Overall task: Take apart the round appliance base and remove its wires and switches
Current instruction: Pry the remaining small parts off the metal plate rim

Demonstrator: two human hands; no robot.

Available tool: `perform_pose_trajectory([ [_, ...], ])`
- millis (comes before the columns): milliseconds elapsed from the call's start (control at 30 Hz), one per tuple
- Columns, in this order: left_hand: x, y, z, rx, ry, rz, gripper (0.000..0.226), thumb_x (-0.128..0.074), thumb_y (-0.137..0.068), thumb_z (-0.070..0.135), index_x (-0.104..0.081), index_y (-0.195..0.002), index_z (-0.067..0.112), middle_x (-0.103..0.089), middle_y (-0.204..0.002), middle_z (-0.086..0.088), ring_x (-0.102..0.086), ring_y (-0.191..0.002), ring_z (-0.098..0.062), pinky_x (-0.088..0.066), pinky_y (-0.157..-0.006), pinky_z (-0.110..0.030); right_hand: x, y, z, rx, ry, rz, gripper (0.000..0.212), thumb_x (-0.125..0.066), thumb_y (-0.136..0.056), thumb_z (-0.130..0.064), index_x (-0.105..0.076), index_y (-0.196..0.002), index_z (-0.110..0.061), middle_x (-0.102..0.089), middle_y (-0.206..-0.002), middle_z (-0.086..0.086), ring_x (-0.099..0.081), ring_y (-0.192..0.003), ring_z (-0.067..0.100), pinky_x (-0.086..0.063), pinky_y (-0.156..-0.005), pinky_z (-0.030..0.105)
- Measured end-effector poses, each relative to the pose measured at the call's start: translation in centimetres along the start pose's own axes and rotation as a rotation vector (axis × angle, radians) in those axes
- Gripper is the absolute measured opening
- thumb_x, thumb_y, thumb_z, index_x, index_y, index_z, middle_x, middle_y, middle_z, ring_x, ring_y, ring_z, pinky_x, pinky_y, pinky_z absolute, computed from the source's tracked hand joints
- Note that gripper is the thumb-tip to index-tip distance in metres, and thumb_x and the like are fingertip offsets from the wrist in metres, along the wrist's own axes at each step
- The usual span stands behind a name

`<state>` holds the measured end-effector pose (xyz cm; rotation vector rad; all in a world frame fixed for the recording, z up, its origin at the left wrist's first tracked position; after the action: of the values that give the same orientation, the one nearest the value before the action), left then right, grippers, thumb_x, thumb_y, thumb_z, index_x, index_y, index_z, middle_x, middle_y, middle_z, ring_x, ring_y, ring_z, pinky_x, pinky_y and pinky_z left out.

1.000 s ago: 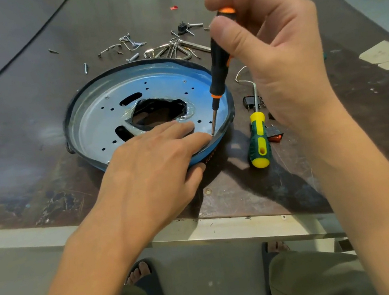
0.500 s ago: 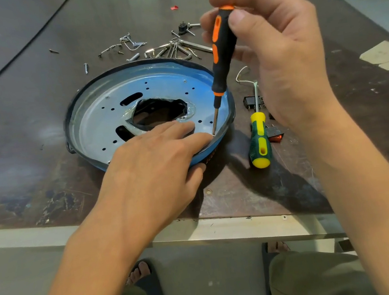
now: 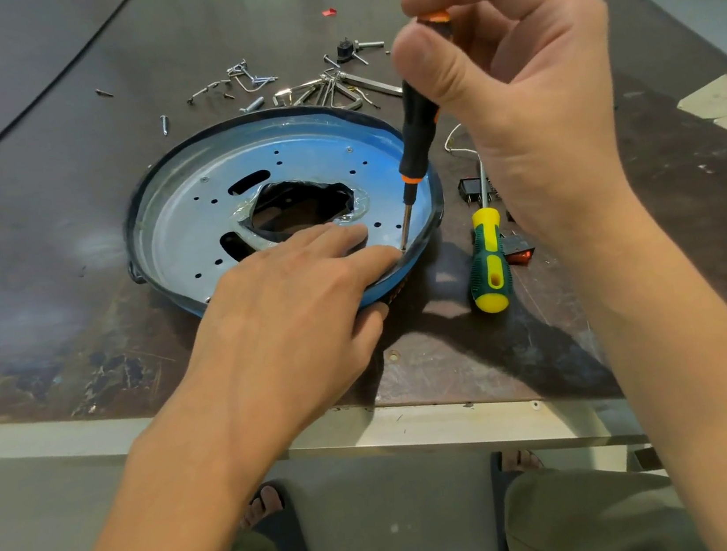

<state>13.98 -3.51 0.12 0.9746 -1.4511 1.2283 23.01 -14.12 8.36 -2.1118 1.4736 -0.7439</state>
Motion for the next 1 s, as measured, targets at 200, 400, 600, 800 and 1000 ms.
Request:
perform_pose_trajectory([
  [200, 0.0, 0.0, 0.0, 0.001, 0.005, 0.006, 0.047, -0.047, -0.085, 0.046, -0.058, -0.129, 0.037, -0.063, -0.129, 0.01, -0.062, -0.115, -0.014, -0.055, -0.068, -0.032, 0.6, -0.1, 0.5, -0.04, -0.084, 0.045, 0.027, -0.074, -0.089, 0.0, -0.063, -0.113, -0.002, -0.064, -0.097, 0.007, -0.064, -0.083, 0.008, -0.056, -0.079, 0.031],
  [400, 0.0, 0.0, 0.0, 0.005, 0.002, 0.01, 0.046, -0.048, -0.084, 0.046, -0.059, -0.127, 0.038, -0.063, -0.129, 0.011, -0.062, -0.115, -0.014, -0.055, -0.069, -0.033, 0.4, 0.0, 1.2, -0.09, -0.201, -0.008, 0.026, -0.056, -0.096, 0.008, -0.061, -0.121, 0.003, -0.065, -0.107, 0.02, -0.07, -0.099, 0.038, -0.058, -0.091, 0.046],
  [600, 0.0, 0.0, -0.1, 0.011, -0.008, 0.013, 0.045, -0.051, -0.084, 0.046, -0.059, -0.127, 0.038, -0.062, -0.13, 0.011, -0.062, -0.116, -0.014, -0.055, -0.07, -0.033, -0.2, -0.1, 0.2, -0.005, -0.055, -0.009, 0.018, -0.068, -0.095, -0.004, -0.062, -0.113, -0.002, -0.062, -0.093, 0.005, -0.06, -0.084, 0.008, -0.051, -0.078, 0.029],
  [800, 0.0, 0.0, -0.1, -0.002, 0.003, 0.015, 0.043, -0.05, -0.084, 0.045, -0.059, -0.126, 0.038, -0.063, -0.124, 0.012, -0.062, -0.112, -0.014, -0.054, -0.067, -0.033, 0.1, 0.1, 1.0, -0.074, -0.191, 0.007, 0.024, -0.051, -0.098, 0.005, -0.061, -0.121, 0.002, -0.066, -0.103, 0.017, -0.067, -0.095, 0.028, -0.056, -0.085, 0.038],
  [1000, -0.1, 0.0, -0.1, 0.005, -0.01, 0.012, 0.045, -0.051, -0.085, 0.047, -0.058, -0.128, 0.037, -0.063, -0.127, 0.011, -0.062, -0.112, -0.014, -0.055, -0.067, -0.032, -0.1, -0.1, 0.4, -0.007, -0.051, -0.01, 0.024, -0.065, -0.096, -0.001, -0.062, -0.12, -0.003, -0.065, -0.097, 0.007, -0.063, -0.09, 0.01, -0.053, -0.084, 0.03],
])
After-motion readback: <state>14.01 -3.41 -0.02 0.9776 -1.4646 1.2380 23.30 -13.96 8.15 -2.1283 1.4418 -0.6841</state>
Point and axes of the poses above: each hand's wrist, its own y-axis away from the middle knuckle, its own x-axis out of the back of the hand, z = x × y, the point moved 9 cm from there along -y, towards the middle knuckle
